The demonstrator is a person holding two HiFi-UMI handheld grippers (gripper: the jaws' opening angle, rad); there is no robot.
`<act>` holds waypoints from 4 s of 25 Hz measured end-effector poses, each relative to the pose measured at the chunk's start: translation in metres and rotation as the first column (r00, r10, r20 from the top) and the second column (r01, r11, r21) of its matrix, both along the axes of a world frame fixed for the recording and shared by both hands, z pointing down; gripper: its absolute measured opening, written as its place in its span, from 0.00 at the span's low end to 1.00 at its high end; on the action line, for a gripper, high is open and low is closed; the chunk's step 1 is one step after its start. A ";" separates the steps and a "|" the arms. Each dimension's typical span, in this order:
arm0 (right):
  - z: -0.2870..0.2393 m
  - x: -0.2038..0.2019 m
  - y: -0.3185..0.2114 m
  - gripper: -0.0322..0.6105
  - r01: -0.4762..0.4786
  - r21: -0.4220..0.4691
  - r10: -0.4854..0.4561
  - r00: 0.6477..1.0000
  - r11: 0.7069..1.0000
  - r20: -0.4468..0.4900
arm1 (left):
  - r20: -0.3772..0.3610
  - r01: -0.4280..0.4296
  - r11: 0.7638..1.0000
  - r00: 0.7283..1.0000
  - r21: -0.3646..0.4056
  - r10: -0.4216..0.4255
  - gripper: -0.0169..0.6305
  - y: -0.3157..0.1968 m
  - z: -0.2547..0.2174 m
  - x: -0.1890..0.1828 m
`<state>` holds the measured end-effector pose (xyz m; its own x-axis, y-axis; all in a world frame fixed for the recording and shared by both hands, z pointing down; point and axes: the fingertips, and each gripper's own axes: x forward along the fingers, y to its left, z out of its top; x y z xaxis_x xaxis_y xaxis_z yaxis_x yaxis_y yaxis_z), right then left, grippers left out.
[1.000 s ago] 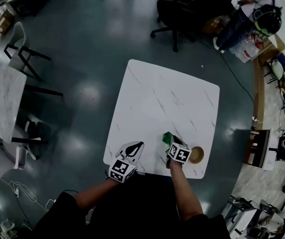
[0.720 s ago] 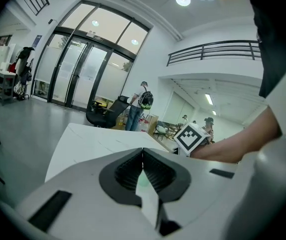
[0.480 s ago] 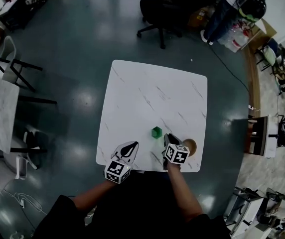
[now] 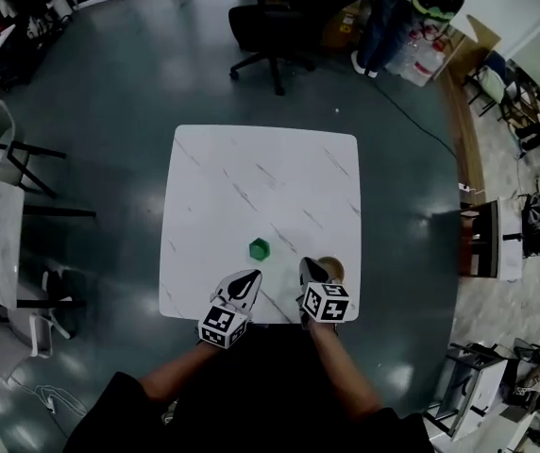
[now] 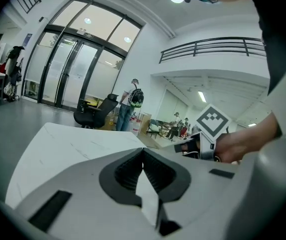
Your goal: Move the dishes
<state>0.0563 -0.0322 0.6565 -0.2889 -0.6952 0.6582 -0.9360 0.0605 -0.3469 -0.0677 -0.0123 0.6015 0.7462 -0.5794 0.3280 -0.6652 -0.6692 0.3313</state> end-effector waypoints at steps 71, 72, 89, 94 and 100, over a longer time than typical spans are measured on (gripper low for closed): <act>0.105 0.085 -0.050 0.10 0.119 -0.192 -0.123 0.992 0.974 -0.010 | 0.031 0.201 0.978 0.979 -0.064 -0.199 0.05 -0.019 0.010 0.046; 0.106 0.082 -0.055 0.10 0.121 -0.198 -0.125 0.992 0.973 -0.008 | 0.031 0.205 0.976 0.979 -0.068 -0.204 0.05 -0.020 0.010 0.044; 0.140 0.065 -0.097 0.10 0.121 -0.247 -0.121 0.993 0.961 0.014 | 0.083 0.253 0.964 0.965 -0.077 -0.247 0.05 -0.027 0.014 0.039; 0.127 0.071 -0.100 0.11 0.105 -0.209 -0.099 0.994 0.972 0.036 | 0.086 0.233 0.970 0.970 -0.077 -0.226 0.05 -0.021 0.017 0.046; 0.098 0.098 -0.082 0.11 0.081 -0.163 -0.072 0.995 0.983 0.063 | 0.082 0.173 0.982 0.983 -0.072 -0.167 0.05 -0.013 0.017 0.072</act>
<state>0.1541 -0.1145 0.7542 -0.3771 -0.5531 0.7429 -0.9092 0.0686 -0.4106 0.0040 -0.0254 0.6186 0.6108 -0.6656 0.4288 -0.7917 -0.5184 0.3232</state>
